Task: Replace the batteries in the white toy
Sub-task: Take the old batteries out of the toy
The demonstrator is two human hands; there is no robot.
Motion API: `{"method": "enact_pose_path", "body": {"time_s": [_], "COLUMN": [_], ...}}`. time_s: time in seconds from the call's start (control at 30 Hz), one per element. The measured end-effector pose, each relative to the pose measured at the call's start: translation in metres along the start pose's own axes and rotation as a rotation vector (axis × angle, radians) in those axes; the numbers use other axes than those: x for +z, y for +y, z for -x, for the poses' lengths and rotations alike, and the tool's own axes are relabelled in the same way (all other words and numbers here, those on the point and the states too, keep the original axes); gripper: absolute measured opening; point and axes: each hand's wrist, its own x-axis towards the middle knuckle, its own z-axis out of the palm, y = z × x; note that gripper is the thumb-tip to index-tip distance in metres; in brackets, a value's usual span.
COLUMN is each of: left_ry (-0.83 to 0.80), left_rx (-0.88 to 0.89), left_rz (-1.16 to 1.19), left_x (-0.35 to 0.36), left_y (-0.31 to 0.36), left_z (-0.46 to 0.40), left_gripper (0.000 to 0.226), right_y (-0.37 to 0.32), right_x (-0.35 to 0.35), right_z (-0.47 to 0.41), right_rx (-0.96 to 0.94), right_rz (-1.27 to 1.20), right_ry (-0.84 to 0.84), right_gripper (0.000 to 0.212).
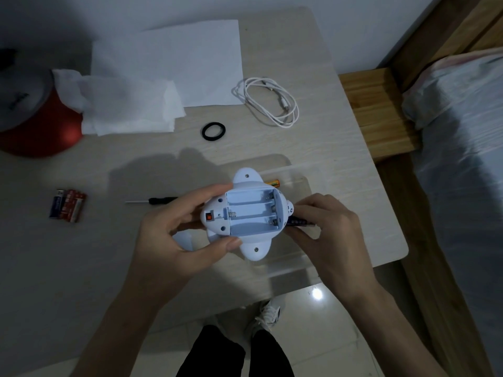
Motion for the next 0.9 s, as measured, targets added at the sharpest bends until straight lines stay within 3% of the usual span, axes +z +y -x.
{"method": "enact_pose_path", "body": {"time_s": [0.3, 0.77, 0.9], "left_ry": [0.033, 0.017, 0.019], "left_rx": [-0.011, 0.004, 0.001], "left_rz": [-0.021, -0.019, -0.013], "left_x": [-0.010, -0.013, -0.015], "left_y": [-0.004, -0.006, -0.004], "left_z": [0.004, 0.005, 0.006], "left_gripper": [0.062, 0.062, 0.062], "right_y": [-0.003, -0.003, -0.009], "right_x": [0.000, 0.008, 0.003], "right_z": [0.000, -0.002, -0.002], "right_rx": [0.112, 0.117, 0.135], "right_rz": [-0.090, 0.047, -0.018], "right_ry": [-0.022, -0.123, -0.084], "right_gripper": [0.026, 0.027, 0.033]}}
